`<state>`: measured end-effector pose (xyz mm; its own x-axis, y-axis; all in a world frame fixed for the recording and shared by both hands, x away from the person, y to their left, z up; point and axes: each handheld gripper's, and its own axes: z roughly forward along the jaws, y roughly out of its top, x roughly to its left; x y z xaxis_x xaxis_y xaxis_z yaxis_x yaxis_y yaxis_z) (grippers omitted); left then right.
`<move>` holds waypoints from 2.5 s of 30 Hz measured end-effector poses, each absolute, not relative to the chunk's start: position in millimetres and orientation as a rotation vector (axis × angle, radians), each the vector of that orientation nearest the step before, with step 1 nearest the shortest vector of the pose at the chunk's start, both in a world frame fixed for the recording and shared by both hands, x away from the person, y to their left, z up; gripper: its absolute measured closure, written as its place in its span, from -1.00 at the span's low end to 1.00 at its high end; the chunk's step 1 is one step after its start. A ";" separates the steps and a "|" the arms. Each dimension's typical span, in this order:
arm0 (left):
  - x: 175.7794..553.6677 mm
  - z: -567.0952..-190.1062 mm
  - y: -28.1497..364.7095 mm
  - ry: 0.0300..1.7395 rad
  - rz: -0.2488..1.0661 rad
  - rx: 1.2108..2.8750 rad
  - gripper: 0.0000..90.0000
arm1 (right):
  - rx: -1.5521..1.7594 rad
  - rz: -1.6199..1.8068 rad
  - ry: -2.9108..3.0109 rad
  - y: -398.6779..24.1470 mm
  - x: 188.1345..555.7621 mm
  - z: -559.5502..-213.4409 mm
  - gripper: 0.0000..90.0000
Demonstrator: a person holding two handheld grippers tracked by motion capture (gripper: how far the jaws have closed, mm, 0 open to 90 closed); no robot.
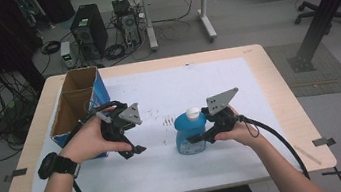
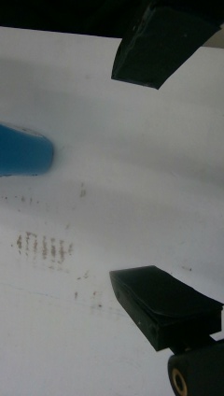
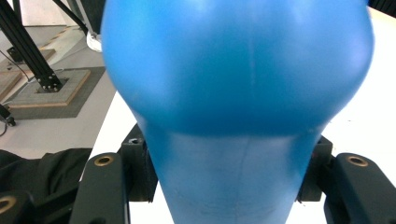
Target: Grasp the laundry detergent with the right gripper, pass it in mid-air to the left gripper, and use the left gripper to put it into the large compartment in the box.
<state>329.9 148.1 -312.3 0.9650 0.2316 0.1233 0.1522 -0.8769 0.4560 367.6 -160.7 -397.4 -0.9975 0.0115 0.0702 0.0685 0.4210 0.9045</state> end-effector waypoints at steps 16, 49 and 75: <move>330.7 -286.7 143.8 0.251 0.275 2.631 -0.86 | -0.043 -1.582 -2.703 -159.6 371.9 -352.3 -0.06; 333.2 -175.6 95.4 0.179 0.307 2.627 -0.92 | 0.134 -1.477 -2.762 -89.1 369.2 -269.2 -0.06; 340.9 -185.4 66.6 0.115 0.280 2.733 -0.72 | 0.138 -1.475 -2.759 -86.4 368.5 -268.8 -0.06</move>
<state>340.9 66.6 -185.4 0.9767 0.1189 0.1786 0.0411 -0.9207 0.3882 368.5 -86.4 -268.8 -0.9961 -0.0824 -0.0323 -0.0727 0.5526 0.8303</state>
